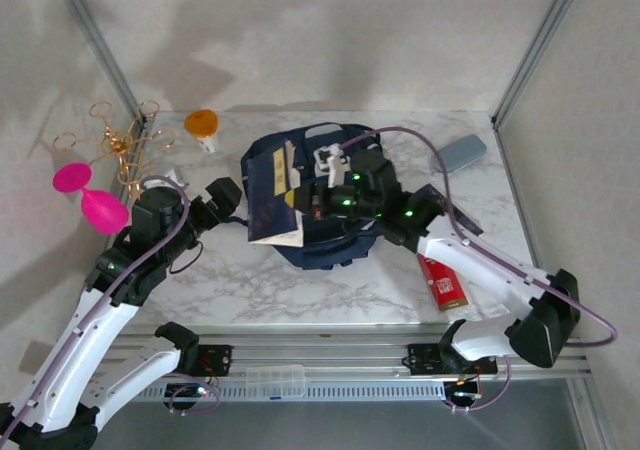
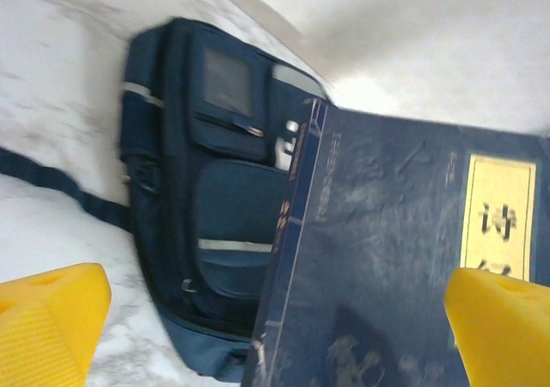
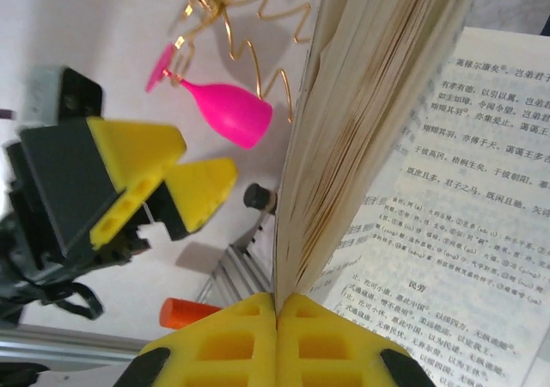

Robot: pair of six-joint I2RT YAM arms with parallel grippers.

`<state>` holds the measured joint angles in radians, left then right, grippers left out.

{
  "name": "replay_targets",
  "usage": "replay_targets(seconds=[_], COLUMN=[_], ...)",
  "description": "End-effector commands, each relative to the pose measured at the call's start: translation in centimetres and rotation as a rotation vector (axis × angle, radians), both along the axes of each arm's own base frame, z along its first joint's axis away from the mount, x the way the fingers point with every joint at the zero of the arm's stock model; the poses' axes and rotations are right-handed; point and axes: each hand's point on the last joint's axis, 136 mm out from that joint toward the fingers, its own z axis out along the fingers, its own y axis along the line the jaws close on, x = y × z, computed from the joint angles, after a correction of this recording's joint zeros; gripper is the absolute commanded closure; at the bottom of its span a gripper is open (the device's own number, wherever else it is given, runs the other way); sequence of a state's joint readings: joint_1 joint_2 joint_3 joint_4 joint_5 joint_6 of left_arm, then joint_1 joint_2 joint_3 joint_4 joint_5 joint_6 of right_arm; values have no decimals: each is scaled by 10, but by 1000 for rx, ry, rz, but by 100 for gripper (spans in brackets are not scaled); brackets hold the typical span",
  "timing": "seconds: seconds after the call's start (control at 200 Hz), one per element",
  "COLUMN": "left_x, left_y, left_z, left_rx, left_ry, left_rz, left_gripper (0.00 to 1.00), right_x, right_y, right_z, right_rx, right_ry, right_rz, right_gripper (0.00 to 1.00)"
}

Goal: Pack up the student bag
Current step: Pick up the book from the bottom-center of the table, then pass the book.

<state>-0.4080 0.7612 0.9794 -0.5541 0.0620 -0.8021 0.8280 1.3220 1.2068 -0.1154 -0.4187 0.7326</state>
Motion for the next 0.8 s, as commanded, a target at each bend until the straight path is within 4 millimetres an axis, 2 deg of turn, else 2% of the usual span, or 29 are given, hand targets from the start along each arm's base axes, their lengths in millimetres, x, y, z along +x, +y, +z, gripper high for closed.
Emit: replay_targets(seconds=[0.0, 0.07, 0.085, 0.16, 0.285, 0.496, 0.551, 0.626, 0.796], left_x=[0, 2, 2, 5, 7, 8, 10, 12, 9], left_y=[-41, -59, -62, -75, -99, -132, -138, -146, -156], left_z=[0, -2, -2, -5, -10, -7, -11, -19, -2], left_rx=[-109, -179, -192, -233, -295, -363, -371, -383, -426], left_ry=[-36, -67, -72, -96, -125, -160, -146, -113, -172], left_rz=[-213, -285, -298, -350, -441, -550, -561, -578, -611], left_gripper=[1, 1, 1, 1, 6, 23, 25, 34, 55], right_x=[-4, -5, 1, 5, 6, 7, 7, 8, 14], right_y=[-22, -33, -39, -51, -62, -70, -71, -75, -84], right_z=[22, 27, 27, 32, 35, 25, 24, 23, 8], right_rx=[93, 125, 129, 163, 201, 211, 212, 222, 208], right_ry=[-47, -51, -49, -45, -40, -2, -3, 2, 39], right_rz=[69, 84, 66, 65, 89, 108, 110, 107, 87], right_gripper=[100, 100, 100, 100, 100, 100, 100, 100, 100])
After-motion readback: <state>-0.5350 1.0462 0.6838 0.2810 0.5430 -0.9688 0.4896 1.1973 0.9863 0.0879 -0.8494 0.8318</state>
